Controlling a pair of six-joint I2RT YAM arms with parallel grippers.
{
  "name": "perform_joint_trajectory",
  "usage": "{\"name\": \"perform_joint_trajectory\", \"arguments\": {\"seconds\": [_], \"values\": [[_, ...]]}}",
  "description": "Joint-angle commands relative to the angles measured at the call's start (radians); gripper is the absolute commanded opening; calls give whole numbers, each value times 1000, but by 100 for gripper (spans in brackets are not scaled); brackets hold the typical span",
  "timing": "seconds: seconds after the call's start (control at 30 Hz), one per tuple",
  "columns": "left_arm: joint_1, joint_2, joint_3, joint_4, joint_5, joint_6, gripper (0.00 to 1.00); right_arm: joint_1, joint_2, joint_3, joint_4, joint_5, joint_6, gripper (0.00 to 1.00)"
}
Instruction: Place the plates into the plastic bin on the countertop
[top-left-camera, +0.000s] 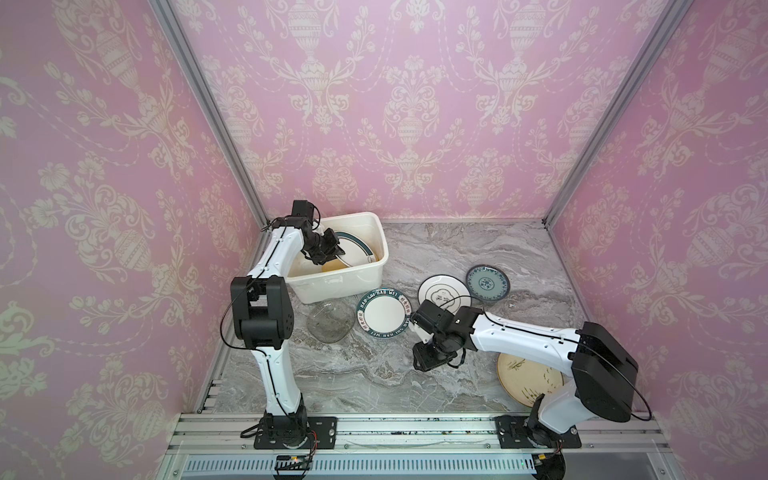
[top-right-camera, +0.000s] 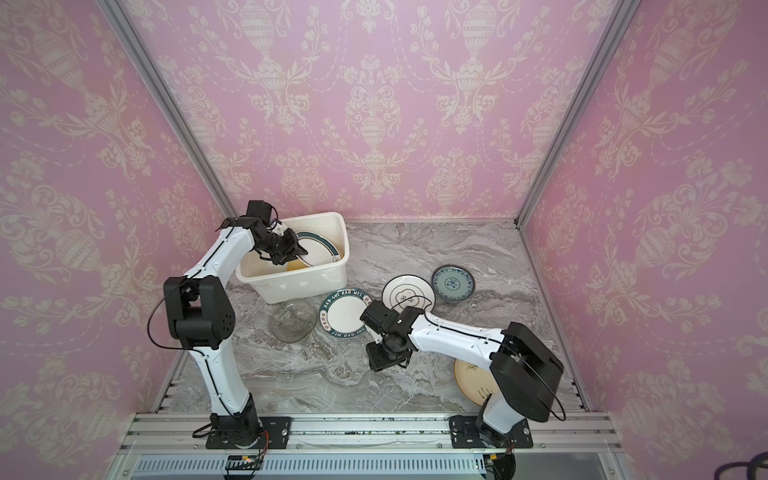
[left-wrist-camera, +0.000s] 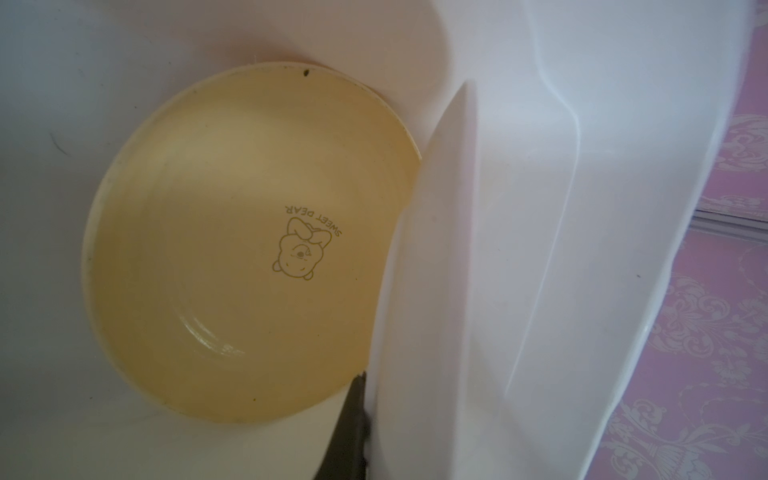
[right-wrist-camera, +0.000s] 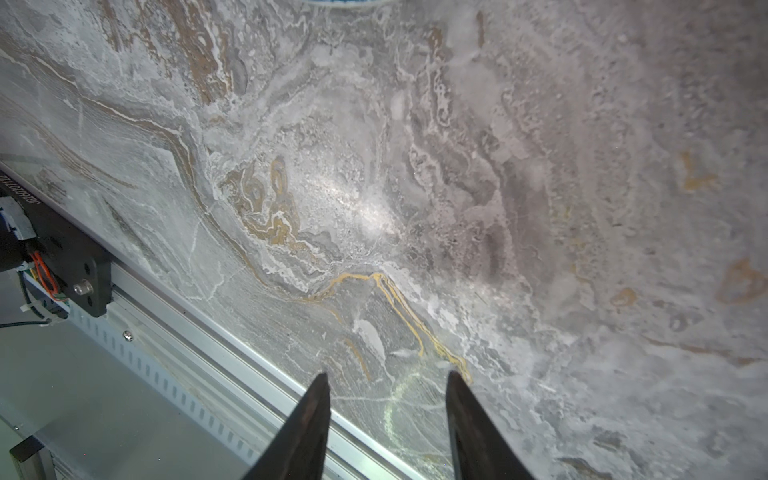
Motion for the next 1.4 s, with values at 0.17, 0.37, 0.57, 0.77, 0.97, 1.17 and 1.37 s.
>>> {"name": "perform_joint_trajectory", "arguments": {"seconds": [0.17, 0.37, 0.57, 0.77, 0.97, 1.17, 1.37], "values": [[-3, 11, -30, 86, 58, -23, 0, 20, 34, 47, -48, 12, -25, 46], [-10, 30, -46, 101, 64, -23, 0, 36, 39, 62, -68, 32, -28, 46], [-20, 48, -46, 93, 50, -11, 0, 46, 40, 70, -80, 50, -25, 46], [-21, 64, -45, 51, 23, 31, 12, 55, 46, 81, -89, 59, -27, 46], [-21, 77, -34, -7, -21, 79, 30, 61, 64, 96, -101, 60, -31, 45], [-21, 85, -22, -43, -63, 111, 45, 68, 74, 108, -108, 66, -33, 46], [-21, 109, 7, -90, -104, 144, 63, 71, 75, 112, -111, 70, -35, 46]]}}
